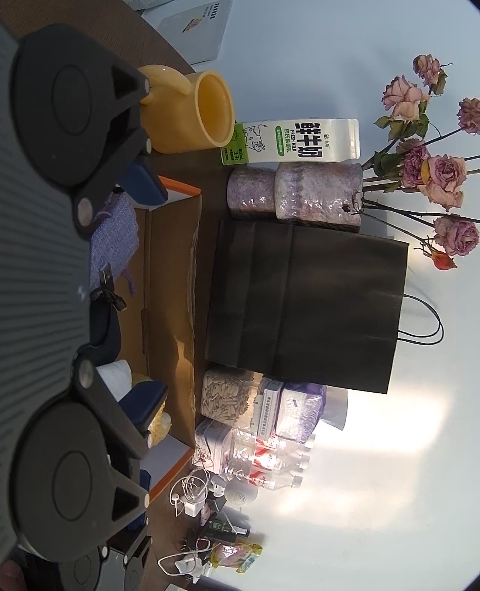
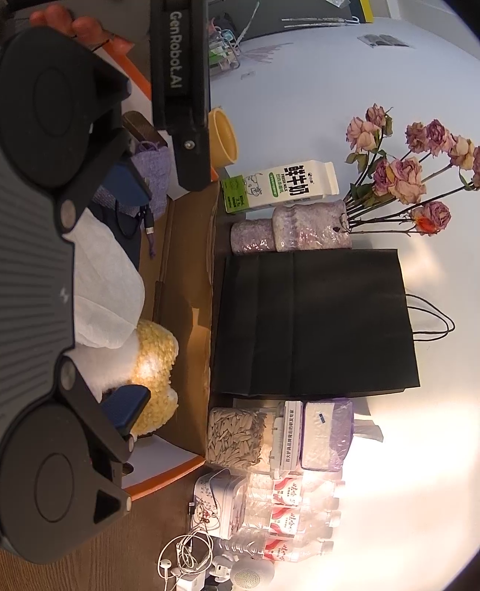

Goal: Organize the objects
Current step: 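Open both tools to drop the tissue and USB cable into the box, then withdraw both tools and move them to the clear plastic bag and bottle cap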

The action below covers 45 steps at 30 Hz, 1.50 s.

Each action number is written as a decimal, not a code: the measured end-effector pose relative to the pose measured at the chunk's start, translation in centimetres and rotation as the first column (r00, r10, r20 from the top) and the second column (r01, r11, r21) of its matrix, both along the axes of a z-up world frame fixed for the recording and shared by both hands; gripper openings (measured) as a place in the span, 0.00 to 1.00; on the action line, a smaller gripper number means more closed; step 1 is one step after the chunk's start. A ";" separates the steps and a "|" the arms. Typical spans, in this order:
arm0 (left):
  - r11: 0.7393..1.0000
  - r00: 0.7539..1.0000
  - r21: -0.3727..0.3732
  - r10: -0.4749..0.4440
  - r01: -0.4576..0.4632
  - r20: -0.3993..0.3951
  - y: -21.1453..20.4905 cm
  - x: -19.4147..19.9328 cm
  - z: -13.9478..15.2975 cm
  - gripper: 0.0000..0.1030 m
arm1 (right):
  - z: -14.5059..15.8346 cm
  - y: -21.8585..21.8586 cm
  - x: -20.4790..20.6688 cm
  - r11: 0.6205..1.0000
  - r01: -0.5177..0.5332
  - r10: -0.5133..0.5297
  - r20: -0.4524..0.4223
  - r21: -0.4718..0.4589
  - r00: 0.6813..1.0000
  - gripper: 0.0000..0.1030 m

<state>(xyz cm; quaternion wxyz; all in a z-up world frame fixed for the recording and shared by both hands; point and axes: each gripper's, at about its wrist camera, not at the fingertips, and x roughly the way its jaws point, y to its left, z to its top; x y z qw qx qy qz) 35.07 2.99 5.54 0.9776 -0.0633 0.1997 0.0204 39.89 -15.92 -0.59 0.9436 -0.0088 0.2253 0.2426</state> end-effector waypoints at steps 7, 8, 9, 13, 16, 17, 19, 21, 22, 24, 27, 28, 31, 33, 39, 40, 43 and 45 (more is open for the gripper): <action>1.000 1.000 -0.013 0.004 -0.004 0.031 -0.1 -1.8 0.9 1.00 | 1.0 -0.2 -1.2 1.000 -0.007 0.007 0.028 -0.002 1.000 1.00; 1.000 0.999 -0.016 0.007 -0.006 0.032 0.0 -2.2 0.9 1.00 | 1.2 -0.2 -1.5 1.000 -0.008 0.008 0.033 -0.003 0.999 1.00; 1.000 0.999 -0.017 0.010 -0.010 0.034 0.0 -2.6 0.9 1.00 | 1.4 -0.3 -1.8 1.000 -0.009 0.009 0.038 -0.004 0.999 1.00; 0.999 0.999 -0.031 0.015 -0.014 0.037 0.1 -4.4 1.0 1.00 | 1.7 -0.6 -3.1 1.000 -0.012 0.012 0.049 -0.010 0.999 1.00; 0.999 0.999 -0.037 0.012 -0.010 0.041 0.1 -5.8 1.1 1.00 | 1.8 -1.1 -4.4 1.000 -0.010 0.010 0.058 -0.002 0.998 1.00; 0.999 0.999 -0.039 0.009 -0.008 0.040 0.2 -6.3 1.1 1.00 | 1.9 -1.3 -4.9 1.000 -0.009 0.009 0.059 -0.002 0.998 1.00; 0.999 0.999 -0.040 0.008 -0.006 0.038 0.1 -7.2 1.1 1.00 | 1.9 -1.6 -5.9 1.000 -0.010 0.010 0.062 -0.005 0.998 1.00; 0.999 0.999 -0.041 0.012 -0.010 0.035 0.1 -8.1 1.0 1.00 | 1.8 -1.9 -6.9 1.000 -0.012 0.013 0.064 -0.010 0.998 1.00; 0.999 0.999 -0.042 0.012 -0.011 0.032 0.1 -8.5 0.9 1.00 | 1.8 -2.1 -7.5 1.000 -0.014 0.015 0.064 -0.012 0.998 1.00; 0.999 1.000 -0.042 0.010 -0.009 0.027 0.1 -9.4 0.7 1.00 | 1.8 -2.3 -8.6 1.000 -0.017 0.018 0.067 -0.015 0.998 1.00; 0.999 1.000 -0.036 0.016 -0.016 0.013 0.2 -10.7 0.3 1.00 | 1.8 -2.7 -10.3 1.000 -0.022 0.023 0.073 -0.014 0.997 1.00; 0.999 1.000 -0.036 0.017 -0.017 0.008 0.2 -11.1 0.2 1.00 | 1.8 -2.8 -10.8 1.000 -0.025 0.026 0.073 -0.015 0.997 1.00; 0.999 1.000 -0.030 0.019 -0.019 -0.004 0.2 -12.5 -0.1 1.00 | 1.7 -3.0 -12.5 0.999 -0.033 0.034 0.075 -0.020 0.997 1.00; 1.000 1.000 -0.021 0.016 -0.016 -0.011 0.1 -13.3 -0.3 1.00 | 1.5 -3.2 -13.5 0.999 -0.036 0.038 0.073 -0.024 0.997 1.00; 1.000 0.999 -0.002 -0.004 0.004 -0.044 -0.5 -15.7 -1.1 1.00 | 0.5 -4.2 -16.4 0.999 -0.041 0.043 0.051 -0.030 0.998 1.00; 1.000 0.999 0.000 -0.009 0.009 -0.052 -0.6 -16.1 -1.3 1.00 | 0.3 -4.4 -16.7 0.999 -0.041 0.042 0.044 -0.029 0.998 1.00; 1.000 0.996 0.006 -0.027 0.028 -0.087 -1.0 -17.1 -2.3 1.00 | -0.3 -5.2 -17.7 0.999 -0.032 0.033 0.030 -0.032 0.999 1.00; 0.999 0.992 0.008 -0.038 0.040 -0.118 -1.3 -17.6 -3.1 1.00 | -0.7 -5.8 -18.3 0.999 -0.026 0.027 0.021 -0.034 0.999 1.00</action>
